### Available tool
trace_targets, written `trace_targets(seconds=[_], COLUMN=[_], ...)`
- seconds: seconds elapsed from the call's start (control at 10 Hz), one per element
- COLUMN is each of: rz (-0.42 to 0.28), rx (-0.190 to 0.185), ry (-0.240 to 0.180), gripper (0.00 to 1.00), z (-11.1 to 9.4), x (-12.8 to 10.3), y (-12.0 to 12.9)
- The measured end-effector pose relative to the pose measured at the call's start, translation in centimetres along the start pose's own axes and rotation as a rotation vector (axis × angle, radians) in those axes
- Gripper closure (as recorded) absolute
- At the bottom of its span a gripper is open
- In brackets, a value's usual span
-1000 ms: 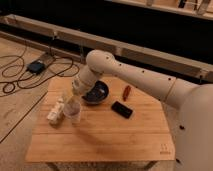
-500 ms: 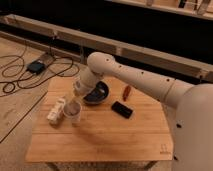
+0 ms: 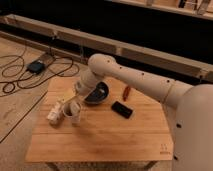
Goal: Place the white sponge in the ceramic cup
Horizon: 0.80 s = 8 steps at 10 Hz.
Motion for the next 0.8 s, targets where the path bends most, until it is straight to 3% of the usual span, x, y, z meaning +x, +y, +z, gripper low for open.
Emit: trace_targets(seconds=[0.2,0.8], rz=[0.006,0.007], rx=[-0.032,-0.032], ry=[0.031,0.029], gripper=[0.29,0.29], z=[-1.17,-1.09], x=[0.61,0.60], y=[1.37,1.33])
